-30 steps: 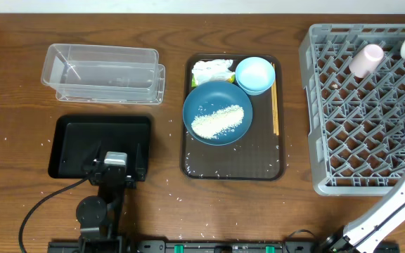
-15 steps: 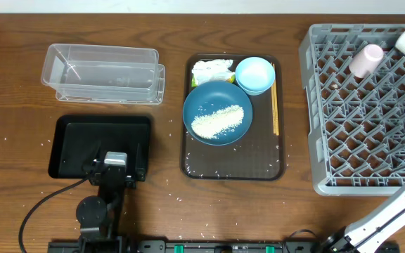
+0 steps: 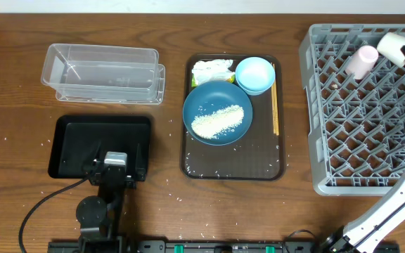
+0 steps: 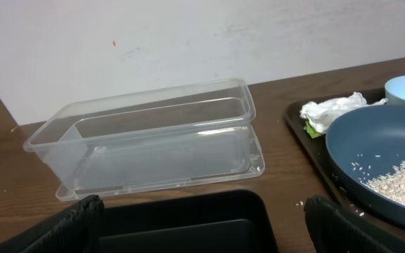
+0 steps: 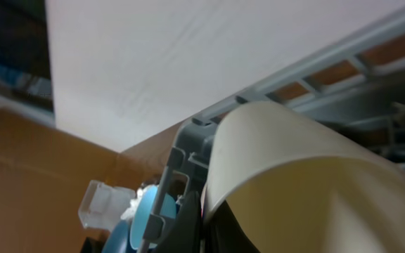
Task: Sort waste into correct bins and load items into the dishwasher rack
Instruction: 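Carry the cream cup to the rack and release it, then move the right gripper to the light-blue bowl and grasp it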
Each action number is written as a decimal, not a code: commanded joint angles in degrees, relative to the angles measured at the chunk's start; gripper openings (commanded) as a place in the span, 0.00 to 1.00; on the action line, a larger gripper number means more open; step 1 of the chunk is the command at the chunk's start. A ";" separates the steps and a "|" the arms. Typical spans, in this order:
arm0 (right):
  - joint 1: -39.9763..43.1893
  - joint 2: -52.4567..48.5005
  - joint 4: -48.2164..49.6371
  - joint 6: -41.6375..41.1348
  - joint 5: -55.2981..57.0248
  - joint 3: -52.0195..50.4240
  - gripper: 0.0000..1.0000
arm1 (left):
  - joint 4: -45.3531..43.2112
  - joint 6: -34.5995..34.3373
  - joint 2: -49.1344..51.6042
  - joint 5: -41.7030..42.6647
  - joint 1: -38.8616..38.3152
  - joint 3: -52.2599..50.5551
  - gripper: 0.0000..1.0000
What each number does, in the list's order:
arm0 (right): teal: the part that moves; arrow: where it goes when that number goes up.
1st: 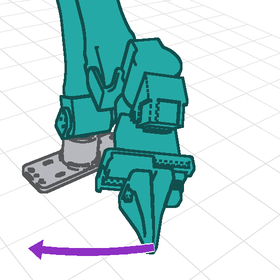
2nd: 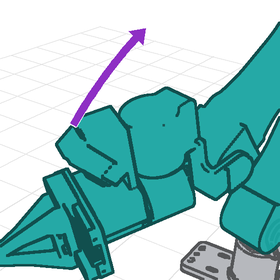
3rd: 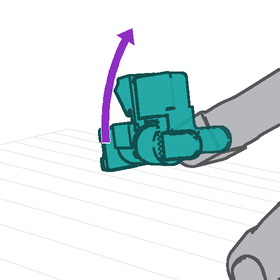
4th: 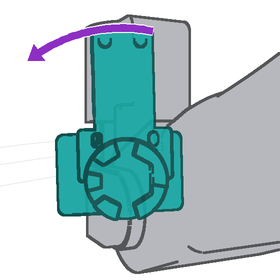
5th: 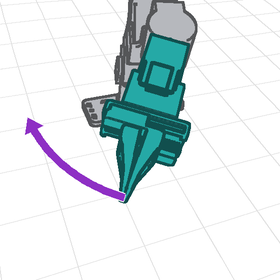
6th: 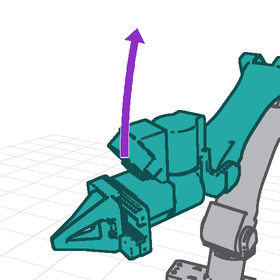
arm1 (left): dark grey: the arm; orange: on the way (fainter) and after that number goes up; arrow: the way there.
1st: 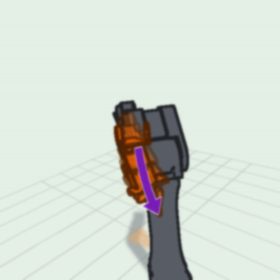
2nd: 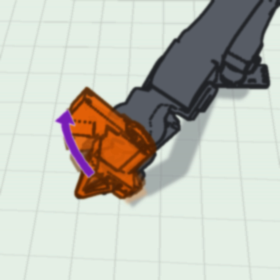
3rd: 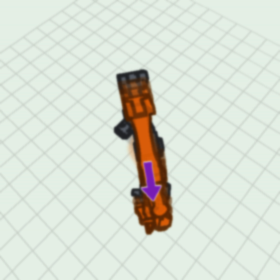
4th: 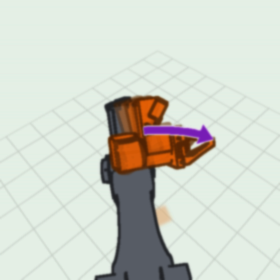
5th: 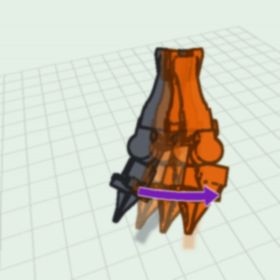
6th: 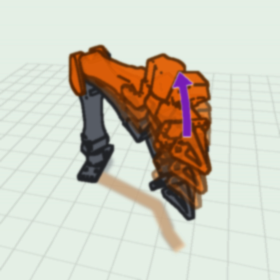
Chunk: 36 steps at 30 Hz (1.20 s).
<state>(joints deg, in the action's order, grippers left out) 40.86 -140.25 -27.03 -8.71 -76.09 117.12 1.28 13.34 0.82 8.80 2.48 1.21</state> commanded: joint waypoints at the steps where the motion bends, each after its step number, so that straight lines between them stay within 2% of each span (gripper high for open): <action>1: 0.81 0.07 -1.11 -3.74 2.49 -0.48 0.02 | 1.90 0.11 -0.11 0.79 0.07 -0.98 0.93; 7: 2.27 0.09 -8.87 -2.60 9.86 -0.46 0.04 | 1.90 0.11 -0.11 0.79 0.07 -0.98 0.93; 12: 3.69 0.63 -12.66 -1.25 10.36 -0.22 0.03 | 1.90 0.11 -0.11 0.79 0.07 -0.98 0.93; 16: 5.33 3.23 -15.50 -1.29 13.05 -0.22 0.11 | 1.90 0.11 -0.11 0.79 0.07 -0.98 0.93; 18: 5.99 5.42 -18.18 -1.16 16.85 -0.22 0.21 | 1.90 0.11 -0.11 0.79 0.07 -0.98 0.93; 20: 6.34 7.76 -20.76 -0.87 20.90 -0.22 0.41 | 1.90 0.11 -0.11 0.79 0.07 -0.98 0.93; 21: 6.43 9.09 -21.99 -0.87 23.10 -0.22 0.55 | 1.90 0.11 -0.11 0.79 0.07 -0.98 0.93; 22: 6.49 10.56 -23.02 -0.87 25.09 -0.22 0.64 | 1.90 0.11 -0.11 0.79 0.07 -0.98 0.93; 23: 6.49 11.82 -23.78 -0.90 26.73 -0.22 0.68 | 1.90 0.11 -0.11 0.79 0.07 -0.98 0.93; 31: 5.46 24.61 -25.75 -3.54 35.39 -0.22 0.68 | 1.90 0.11 -0.11 0.79 0.07 -0.98 0.93; 36: 1.49 31.21 -26.03 -3.74 40.22 -0.22 0.60 | 1.90 0.11 -0.11 0.79 0.07 -0.98 0.93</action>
<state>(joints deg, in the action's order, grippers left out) 45.67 -111.77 -52.71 -11.70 -40.34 116.51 1.28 13.37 0.82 8.80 2.48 1.21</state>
